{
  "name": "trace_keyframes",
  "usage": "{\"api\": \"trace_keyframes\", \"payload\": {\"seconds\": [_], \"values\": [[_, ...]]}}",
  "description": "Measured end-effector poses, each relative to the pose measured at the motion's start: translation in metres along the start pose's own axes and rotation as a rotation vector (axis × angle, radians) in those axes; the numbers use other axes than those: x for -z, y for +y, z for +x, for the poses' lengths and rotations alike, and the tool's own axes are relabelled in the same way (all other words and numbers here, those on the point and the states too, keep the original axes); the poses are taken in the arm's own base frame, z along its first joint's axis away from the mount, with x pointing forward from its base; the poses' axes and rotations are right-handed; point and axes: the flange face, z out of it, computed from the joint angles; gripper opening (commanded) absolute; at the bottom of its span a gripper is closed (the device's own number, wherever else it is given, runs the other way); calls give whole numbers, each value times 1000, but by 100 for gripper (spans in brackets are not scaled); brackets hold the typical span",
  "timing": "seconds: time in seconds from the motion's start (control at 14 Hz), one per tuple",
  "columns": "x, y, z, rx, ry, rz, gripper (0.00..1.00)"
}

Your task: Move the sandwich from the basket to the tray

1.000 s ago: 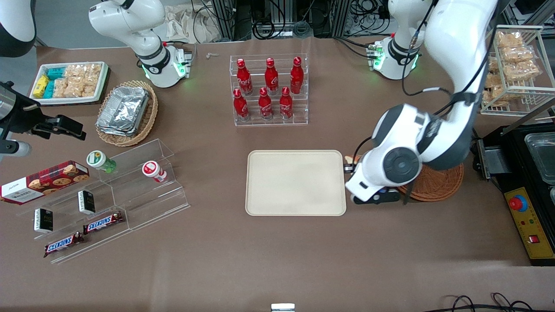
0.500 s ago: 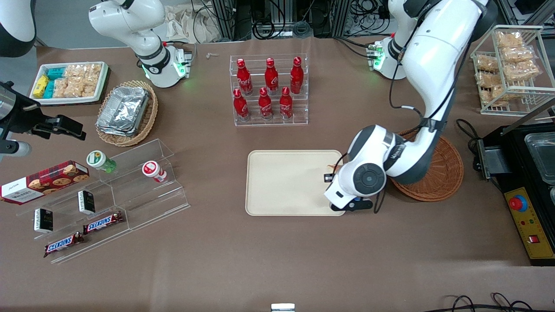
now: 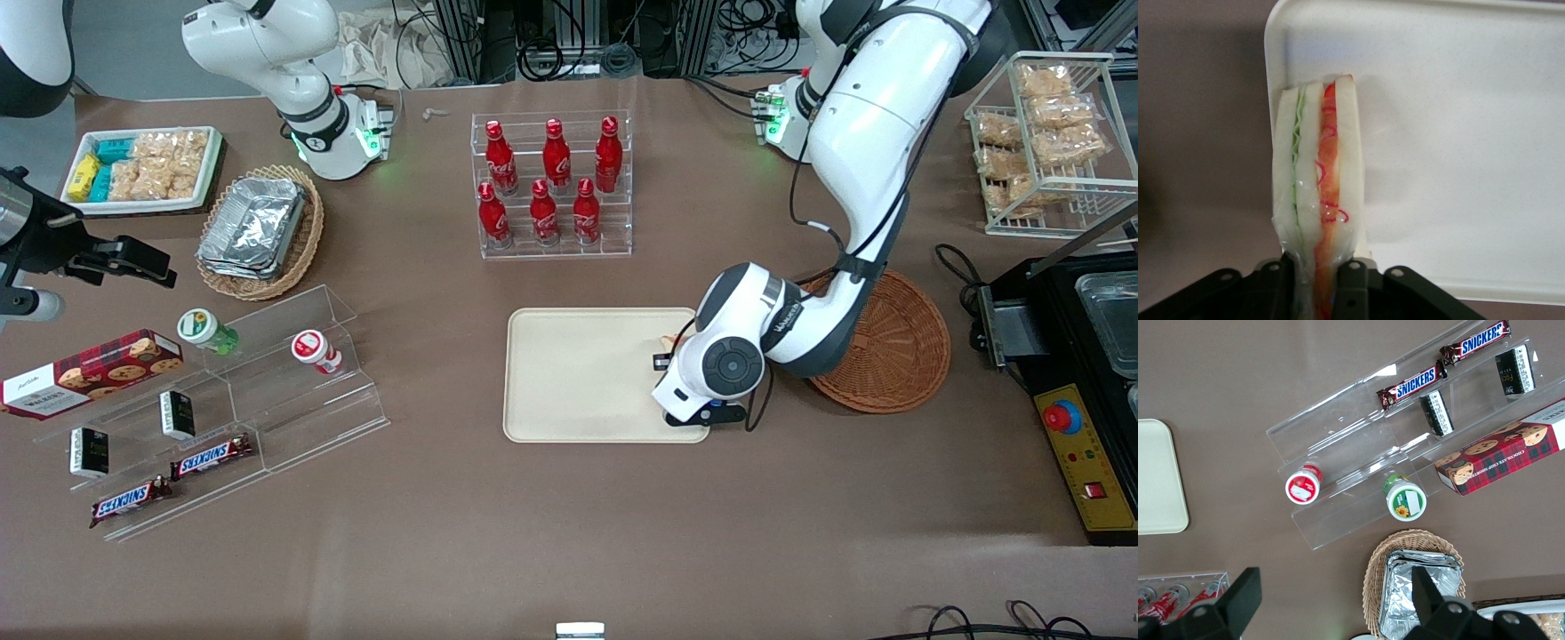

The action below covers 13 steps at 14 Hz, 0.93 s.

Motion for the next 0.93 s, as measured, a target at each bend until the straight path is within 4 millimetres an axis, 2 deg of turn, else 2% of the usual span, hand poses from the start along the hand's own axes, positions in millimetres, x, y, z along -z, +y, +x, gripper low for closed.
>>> {"api": "trace_keyframes", "payload": {"seconds": [0.14,0.36,0.5,0.64,0.93], "values": [[-2,0,0,9,-2,0,98],[1,-1,2,17,1,-1,99],[18,-9,3,32,-6,7,99],[66,-32,2,61,-19,25,99],[186,-110,-14,156,63,-2,99]]}}
